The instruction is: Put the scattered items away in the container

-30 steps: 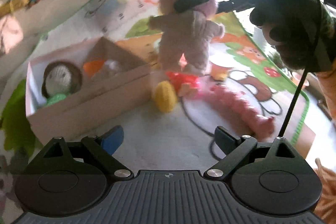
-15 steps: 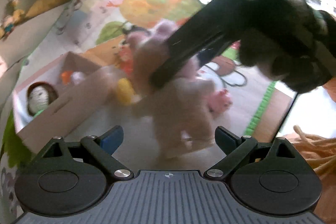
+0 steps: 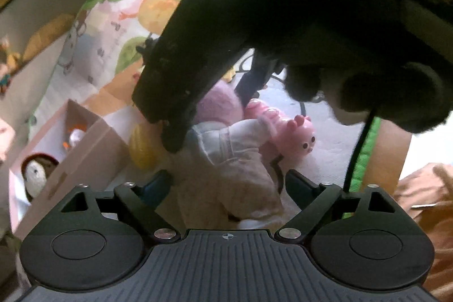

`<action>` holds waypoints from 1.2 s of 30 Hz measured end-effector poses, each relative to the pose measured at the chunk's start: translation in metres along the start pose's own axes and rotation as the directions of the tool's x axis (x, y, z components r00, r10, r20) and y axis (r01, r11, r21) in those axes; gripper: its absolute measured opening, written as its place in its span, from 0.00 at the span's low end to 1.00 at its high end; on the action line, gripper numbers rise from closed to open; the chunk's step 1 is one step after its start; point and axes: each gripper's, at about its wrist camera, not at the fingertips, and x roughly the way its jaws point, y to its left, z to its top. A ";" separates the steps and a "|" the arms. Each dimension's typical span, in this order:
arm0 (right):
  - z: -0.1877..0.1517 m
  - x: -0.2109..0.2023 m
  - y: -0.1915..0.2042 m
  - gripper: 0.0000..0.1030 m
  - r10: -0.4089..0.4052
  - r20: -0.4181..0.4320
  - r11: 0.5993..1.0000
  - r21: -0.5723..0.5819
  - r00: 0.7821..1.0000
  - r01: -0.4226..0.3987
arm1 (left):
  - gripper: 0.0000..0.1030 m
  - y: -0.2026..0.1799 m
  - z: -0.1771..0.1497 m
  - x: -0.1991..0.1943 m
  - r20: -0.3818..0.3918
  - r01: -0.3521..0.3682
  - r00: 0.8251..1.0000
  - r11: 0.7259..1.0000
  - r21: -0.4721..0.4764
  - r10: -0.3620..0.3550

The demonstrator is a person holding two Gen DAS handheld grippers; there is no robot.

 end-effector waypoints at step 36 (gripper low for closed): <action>0.017 0.043 0.014 0.79 0.203 0.039 0.979 0.006 0.978 -0.204 | 0.64 0.086 -0.046 -0.005 0.037 -0.143 0.988 0.976 -0.167 0.151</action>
